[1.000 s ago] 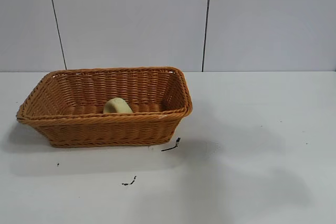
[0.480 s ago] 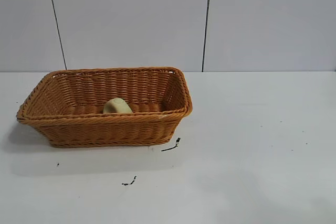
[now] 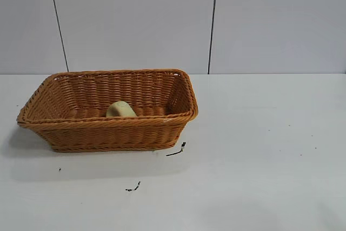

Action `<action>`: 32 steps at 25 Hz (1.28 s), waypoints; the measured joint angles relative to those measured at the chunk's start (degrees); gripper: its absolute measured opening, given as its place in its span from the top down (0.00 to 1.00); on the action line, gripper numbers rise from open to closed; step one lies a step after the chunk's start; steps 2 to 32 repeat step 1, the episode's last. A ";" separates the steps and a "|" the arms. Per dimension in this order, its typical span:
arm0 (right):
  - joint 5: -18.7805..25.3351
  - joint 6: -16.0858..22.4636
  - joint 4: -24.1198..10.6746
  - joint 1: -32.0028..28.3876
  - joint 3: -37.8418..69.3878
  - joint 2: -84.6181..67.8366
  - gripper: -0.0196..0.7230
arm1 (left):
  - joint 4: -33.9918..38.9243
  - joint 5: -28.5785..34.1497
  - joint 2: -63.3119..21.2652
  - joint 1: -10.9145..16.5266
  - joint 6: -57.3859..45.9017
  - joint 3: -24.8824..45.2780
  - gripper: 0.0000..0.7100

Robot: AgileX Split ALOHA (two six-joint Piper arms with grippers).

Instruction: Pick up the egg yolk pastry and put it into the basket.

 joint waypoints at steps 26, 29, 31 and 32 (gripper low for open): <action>0.00 0.00 0.00 0.00 0.00 0.00 0.04 | 0.00 0.00 0.00 0.00 0.00 0.00 0.02; 0.00 0.00 0.00 0.00 0.00 0.00 0.04 | 0.00 0.00 0.00 0.00 0.00 0.00 0.02; 0.00 0.00 0.00 0.00 0.00 0.00 0.04 | 0.00 0.00 0.00 0.00 0.00 0.00 0.02; 0.00 0.00 0.00 0.00 0.00 0.00 0.04 | 0.00 0.00 0.00 0.00 0.00 0.00 0.02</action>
